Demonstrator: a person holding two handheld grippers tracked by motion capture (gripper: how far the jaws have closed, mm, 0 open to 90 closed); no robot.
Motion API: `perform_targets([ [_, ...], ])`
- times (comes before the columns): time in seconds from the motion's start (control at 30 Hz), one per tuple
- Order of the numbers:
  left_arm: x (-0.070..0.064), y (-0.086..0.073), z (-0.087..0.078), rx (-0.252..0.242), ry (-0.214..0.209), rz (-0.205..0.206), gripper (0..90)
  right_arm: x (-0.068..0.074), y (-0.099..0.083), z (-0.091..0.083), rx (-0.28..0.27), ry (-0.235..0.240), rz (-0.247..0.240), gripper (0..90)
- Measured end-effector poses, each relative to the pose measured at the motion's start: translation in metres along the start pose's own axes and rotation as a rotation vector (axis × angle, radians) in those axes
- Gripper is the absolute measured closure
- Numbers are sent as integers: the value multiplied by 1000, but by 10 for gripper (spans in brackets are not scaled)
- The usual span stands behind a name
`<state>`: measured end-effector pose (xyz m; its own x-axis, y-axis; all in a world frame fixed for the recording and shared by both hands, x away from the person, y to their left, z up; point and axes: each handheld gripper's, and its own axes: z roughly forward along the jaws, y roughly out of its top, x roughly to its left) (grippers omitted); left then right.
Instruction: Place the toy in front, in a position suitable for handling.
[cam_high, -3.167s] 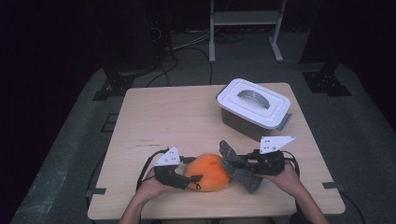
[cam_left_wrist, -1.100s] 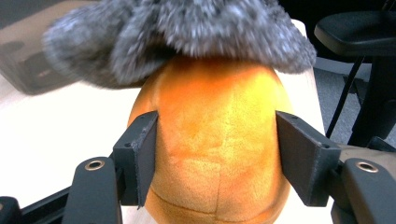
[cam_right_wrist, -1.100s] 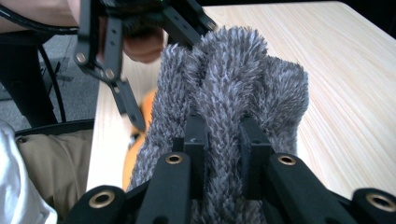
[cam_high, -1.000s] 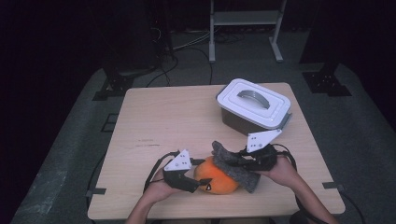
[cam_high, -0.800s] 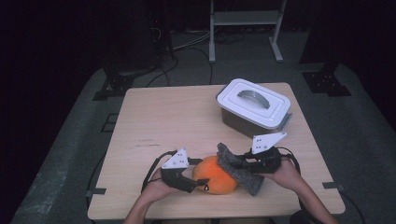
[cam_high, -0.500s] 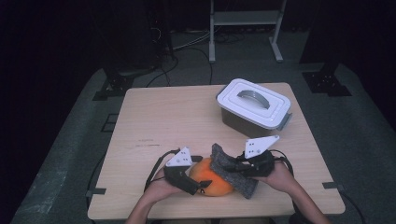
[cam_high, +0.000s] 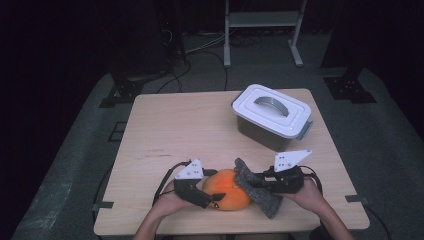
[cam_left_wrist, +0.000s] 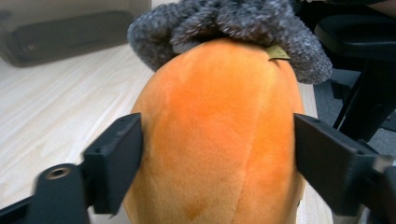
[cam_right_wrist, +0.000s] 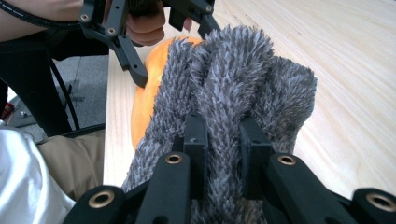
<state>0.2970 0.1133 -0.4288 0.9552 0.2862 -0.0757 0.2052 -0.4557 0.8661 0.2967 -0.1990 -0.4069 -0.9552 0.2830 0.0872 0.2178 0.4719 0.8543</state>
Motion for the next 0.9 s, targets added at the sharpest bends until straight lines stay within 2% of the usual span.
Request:
perform_targets([
  [0.03, 0, 0, 0, 0, 0, 0, 170, 0, -2, 0, -5, 1, 7, 758],
  [0.1, -1, 1, 1, 3, 9, 31, 206, 0, -4, -1, -16, 6, 16, 758],
  [0.2, -2, 5, 0, -19, 52, 98, 395, -4, -4, -3, -27, 7, 27, 758],
  [0.27, 1, 7, 1, -54, 62, 113, 460, -8, 0, -5, -25, -5, 27, 758],
  [0.4, 9, 12, 3, -87, 96, 139, 478, -13, 8, -8, -18, -27, 19, 759],
  [0.47, 18, 18, 4, -121, 112, 160, 476, -20, 20, -9, -23, -44, 7, 759],
  [0.5, 22, 17, 6, -121, 120, 166, 472, -22, 22, -9, -21, -49, 3, 759],
  [0.57, 28, 14, 8, -103, 116, 154, 447, -28, 24, -6, -5, -58, 5, 758],
  [0.6, 32, 11, 10, -81, 112, 124, 418, -30, 24, -2, 9, -56, 10, 759],
  [0.63, 34, 8, 10, -84, 103, 98, 378, -32, 21, 4, 29, -51, 11, 759],
  [0.7, 35, 5, 7, -80, 90, 58, 294, -31, 17, 12, 24, -24, 25, 759],
  [0.73, 35, 5, 7, -80, 90, 58, 262, -30, 16, 13, 17, -17, 26, 759],
  [0.77, 34, 5, 5, -74, 85, 40, 262, -30, 16, 13, 17, -17, 26, 759],
  [0.8, 32, 5, 0, -73, 77, 26, 205, -25, 16, 16, 9, -5, 18, 760],
  [0.87, 32, 6, -2, -68, 69, 18, 194, -19, 15, 18, 16, 6, 4, 760],
  [0.9, 29, 7, -6, -49, 63, 13, 195, -14, 14, 18, 21, 12, -6, 760],
])
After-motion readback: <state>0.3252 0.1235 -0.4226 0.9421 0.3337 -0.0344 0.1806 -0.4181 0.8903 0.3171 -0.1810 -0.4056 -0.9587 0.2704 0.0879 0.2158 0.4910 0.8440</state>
